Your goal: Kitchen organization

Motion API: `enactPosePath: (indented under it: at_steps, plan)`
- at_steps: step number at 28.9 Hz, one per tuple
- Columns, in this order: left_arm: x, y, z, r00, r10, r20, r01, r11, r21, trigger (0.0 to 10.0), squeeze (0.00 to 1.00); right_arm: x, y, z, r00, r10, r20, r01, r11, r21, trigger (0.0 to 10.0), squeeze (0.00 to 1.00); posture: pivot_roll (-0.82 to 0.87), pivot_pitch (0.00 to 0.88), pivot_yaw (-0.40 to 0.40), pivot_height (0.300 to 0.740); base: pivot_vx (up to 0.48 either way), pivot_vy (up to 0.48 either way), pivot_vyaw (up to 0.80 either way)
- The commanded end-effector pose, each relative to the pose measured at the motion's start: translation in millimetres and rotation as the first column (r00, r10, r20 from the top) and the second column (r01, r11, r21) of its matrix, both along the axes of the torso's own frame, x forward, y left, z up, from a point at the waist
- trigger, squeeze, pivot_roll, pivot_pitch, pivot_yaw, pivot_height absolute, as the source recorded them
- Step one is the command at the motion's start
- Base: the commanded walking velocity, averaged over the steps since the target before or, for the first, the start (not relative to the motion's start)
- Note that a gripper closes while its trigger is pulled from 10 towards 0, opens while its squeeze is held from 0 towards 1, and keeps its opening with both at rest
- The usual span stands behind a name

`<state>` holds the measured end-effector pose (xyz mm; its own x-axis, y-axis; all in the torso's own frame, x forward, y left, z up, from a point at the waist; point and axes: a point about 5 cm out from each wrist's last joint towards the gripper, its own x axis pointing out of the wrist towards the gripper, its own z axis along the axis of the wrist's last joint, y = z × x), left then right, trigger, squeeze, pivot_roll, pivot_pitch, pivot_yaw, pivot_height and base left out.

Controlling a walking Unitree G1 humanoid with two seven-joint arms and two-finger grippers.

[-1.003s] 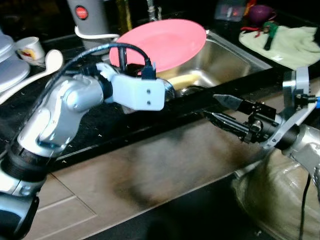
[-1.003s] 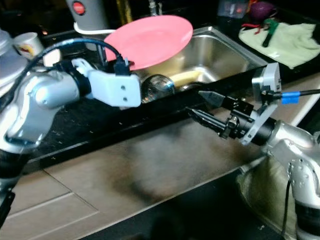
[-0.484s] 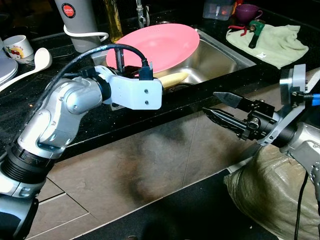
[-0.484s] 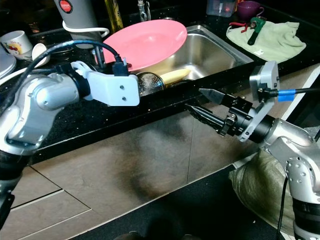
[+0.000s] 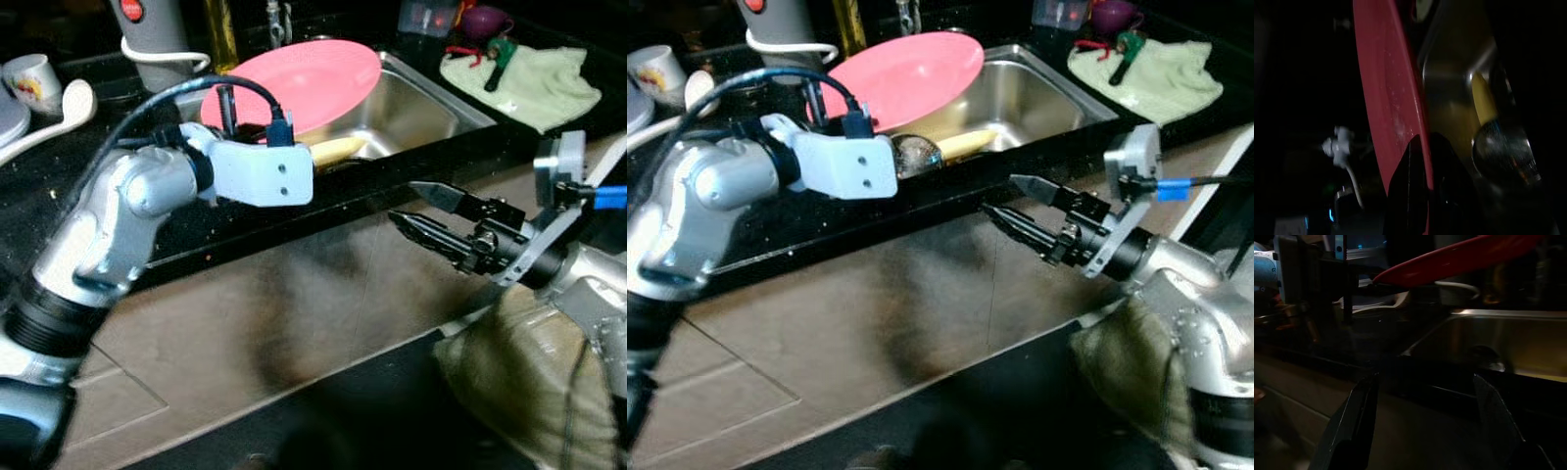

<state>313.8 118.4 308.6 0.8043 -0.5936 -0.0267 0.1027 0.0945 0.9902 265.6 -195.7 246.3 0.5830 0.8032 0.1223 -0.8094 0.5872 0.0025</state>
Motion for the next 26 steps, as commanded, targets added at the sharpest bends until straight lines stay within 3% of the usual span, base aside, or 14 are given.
enactPosePath:
  at_steps: [1, 8, 26]
  plan:
    - [1.0, 5.0, 4.0, 1.000, 0.023, 0.020, -0.023, 1.000, -0.002, 10.0, 0.00, 0.2, 1.5, 0.8, 1.000, 0.001, 0.011, -0.001, 1.000, 0.003, 10.0, 0.00, 0.00, 0.051, 0.021, 0.732, 0.000, 0.000, 0.00]
    - [2.4, 8.1, 2.9, 0.999, 0.038, 0.012, -0.038, 0.999, -0.004, 10.0, 0.00, 1.0, 1.5, 1.4, 1.000, -0.003, 0.012, 0.003, 1.000, 0.006, 10.0, 0.00, 0.00, 0.051, 0.020, 0.732, 0.075, 0.000, 0.00]
    - [4.2, 9.8, 1.9, 0.999, 0.039, 0.007, -0.038, 0.999, -0.013, 10.0, 0.00, 1.6, 3.9, 1.5, 1.000, -0.002, 0.013, 0.002, 1.000, 0.019, 10.0, 0.00, 0.00, 0.048, 0.022, 0.732, 0.353, 0.000, 0.00]
